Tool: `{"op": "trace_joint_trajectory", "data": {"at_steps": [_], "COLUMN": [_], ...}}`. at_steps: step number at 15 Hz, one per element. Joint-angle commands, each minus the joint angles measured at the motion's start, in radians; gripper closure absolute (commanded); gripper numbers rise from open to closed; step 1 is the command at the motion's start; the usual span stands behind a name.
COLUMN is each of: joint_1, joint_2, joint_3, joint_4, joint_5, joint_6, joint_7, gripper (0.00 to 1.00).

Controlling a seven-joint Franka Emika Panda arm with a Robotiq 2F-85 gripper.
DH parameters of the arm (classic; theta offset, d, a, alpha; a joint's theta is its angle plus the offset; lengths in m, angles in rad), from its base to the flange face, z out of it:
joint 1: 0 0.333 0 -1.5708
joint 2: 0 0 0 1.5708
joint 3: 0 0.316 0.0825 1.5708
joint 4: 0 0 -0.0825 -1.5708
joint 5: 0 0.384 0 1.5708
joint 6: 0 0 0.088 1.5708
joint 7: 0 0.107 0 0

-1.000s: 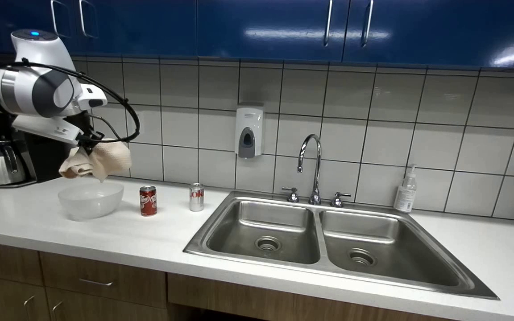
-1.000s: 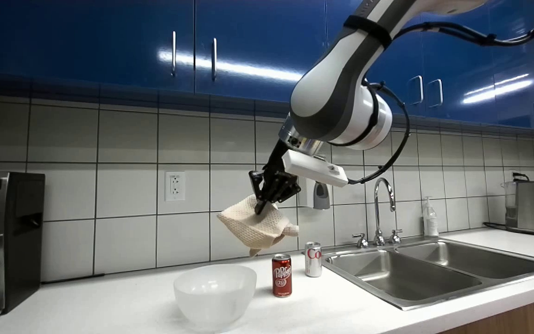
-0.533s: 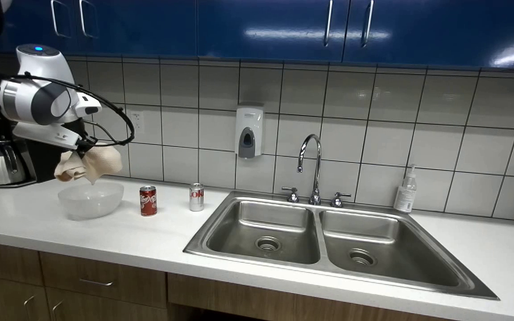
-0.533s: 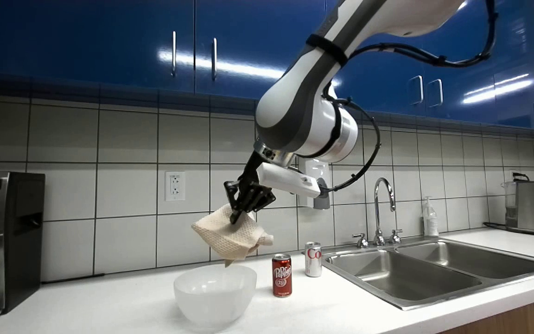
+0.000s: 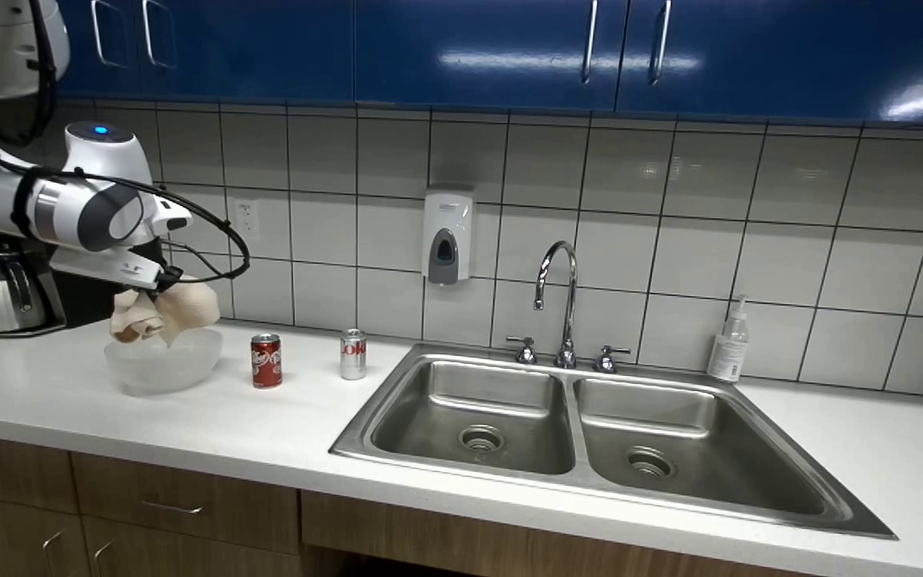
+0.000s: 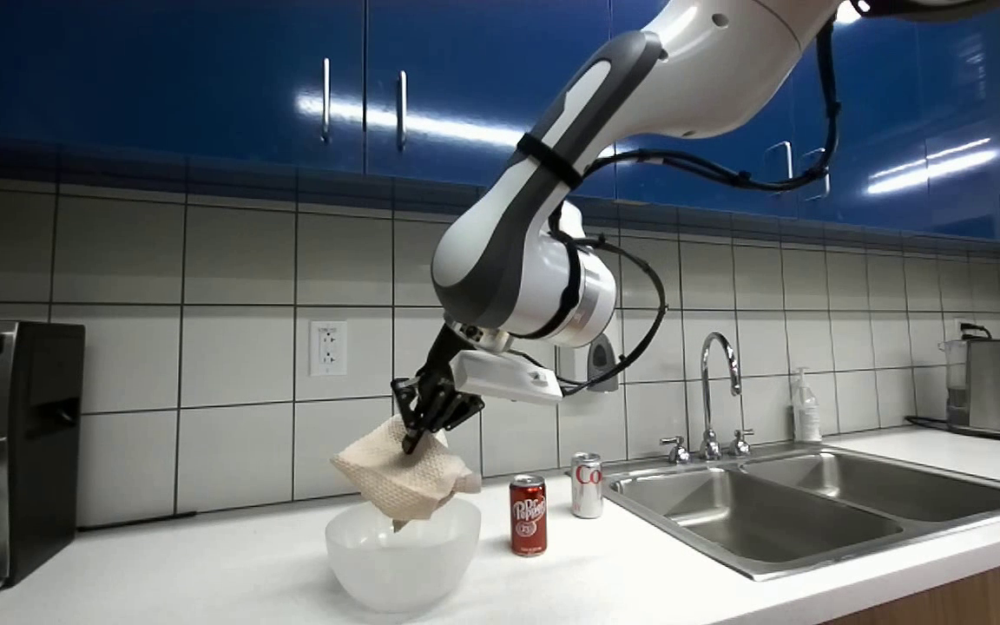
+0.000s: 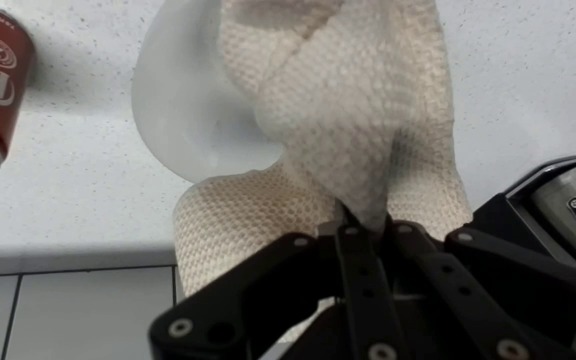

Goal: Move the cloth from the counter to the bowl

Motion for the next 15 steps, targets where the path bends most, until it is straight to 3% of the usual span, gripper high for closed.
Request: {"op": "trace_joint_trajectory", "data": {"at_steps": [1,11,12,15], "joint_1": [-0.045,-0.12,-0.152,-0.188], "joint_2": [0.045,0.138,0.165,0.216], "joint_3": [0.041,0.102,0.12,0.128], "joint_4": [0.05,0.065,0.08,0.105], "joint_5": [0.007,0.004,-0.059,-0.101], "joint_6": [-0.028,-0.034,-0.036,-0.044], "joint_7": [-0.046,-0.076,-0.033,-0.038], "gripper": [0.99,0.99,0.99,0.99]}}
